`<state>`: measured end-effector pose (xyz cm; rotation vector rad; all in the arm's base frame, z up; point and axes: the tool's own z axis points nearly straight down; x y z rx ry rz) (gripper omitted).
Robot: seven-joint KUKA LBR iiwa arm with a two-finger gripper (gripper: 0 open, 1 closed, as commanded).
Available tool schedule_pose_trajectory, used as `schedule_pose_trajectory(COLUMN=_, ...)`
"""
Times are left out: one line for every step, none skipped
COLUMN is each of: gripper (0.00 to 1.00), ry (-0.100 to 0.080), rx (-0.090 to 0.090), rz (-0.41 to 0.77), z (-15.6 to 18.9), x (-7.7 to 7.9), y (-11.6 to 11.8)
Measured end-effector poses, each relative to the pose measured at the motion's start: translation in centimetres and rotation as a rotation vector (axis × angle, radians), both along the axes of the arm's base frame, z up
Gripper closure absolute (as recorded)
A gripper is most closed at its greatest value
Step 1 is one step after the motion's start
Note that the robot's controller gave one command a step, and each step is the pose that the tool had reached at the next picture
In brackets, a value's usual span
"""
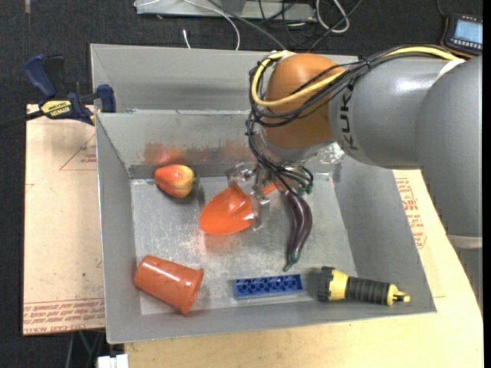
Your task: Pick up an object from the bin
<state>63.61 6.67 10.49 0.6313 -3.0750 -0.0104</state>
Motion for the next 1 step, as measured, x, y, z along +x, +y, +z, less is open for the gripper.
schedule_pose_trajectory(gripper=1.00, ry=-0.003, rx=0.001, rz=-0.001, z=4.84, x=0.10, y=0.07)
